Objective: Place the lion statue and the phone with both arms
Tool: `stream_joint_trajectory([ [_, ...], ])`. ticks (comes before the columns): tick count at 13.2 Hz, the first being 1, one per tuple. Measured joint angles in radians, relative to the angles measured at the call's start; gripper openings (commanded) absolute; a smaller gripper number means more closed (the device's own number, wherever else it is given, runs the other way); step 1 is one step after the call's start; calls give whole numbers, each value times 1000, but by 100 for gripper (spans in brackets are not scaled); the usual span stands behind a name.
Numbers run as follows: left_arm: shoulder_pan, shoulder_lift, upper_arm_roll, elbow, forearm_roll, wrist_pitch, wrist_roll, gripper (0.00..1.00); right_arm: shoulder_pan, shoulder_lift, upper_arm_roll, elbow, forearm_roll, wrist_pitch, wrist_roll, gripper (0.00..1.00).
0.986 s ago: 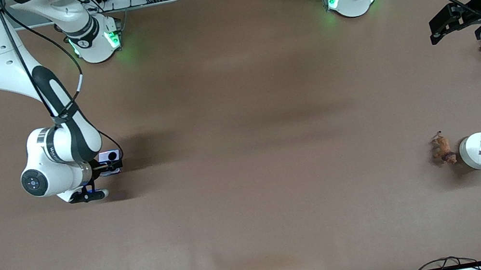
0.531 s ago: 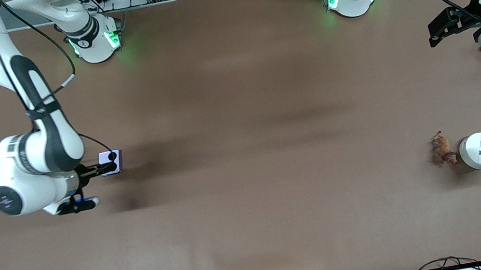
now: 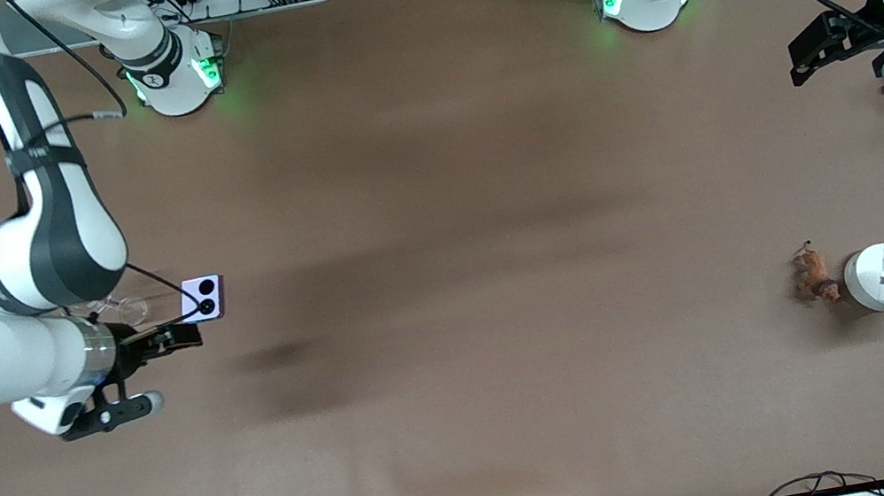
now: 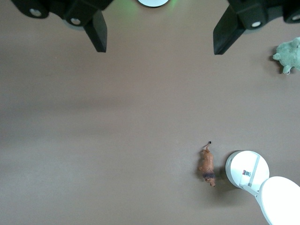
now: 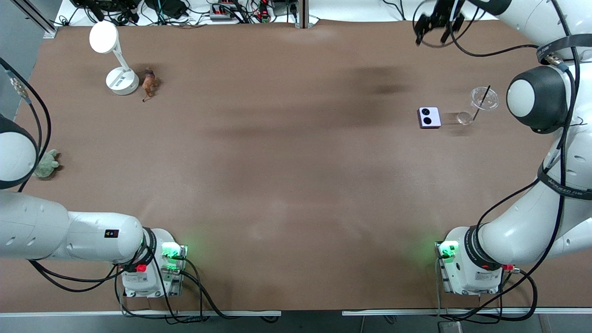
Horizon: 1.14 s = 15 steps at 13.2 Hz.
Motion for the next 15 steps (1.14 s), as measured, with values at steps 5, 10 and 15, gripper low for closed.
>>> stream_joint_trajectory([
  [5, 0, 0, -1, 1, 0, 0, 0, 100, -7, -61, -5, 160, -31, -101, 0, 100],
  [10, 0, 4, 0, 1, 0, 0, 0, 100, -76, -250, -12, 168, -31, -380, 71, 100],
  [15, 3, 5, 2, 1, 0, 0, 0, 100, -131, -425, -12, -16, -31, -463, 202, 100],
])
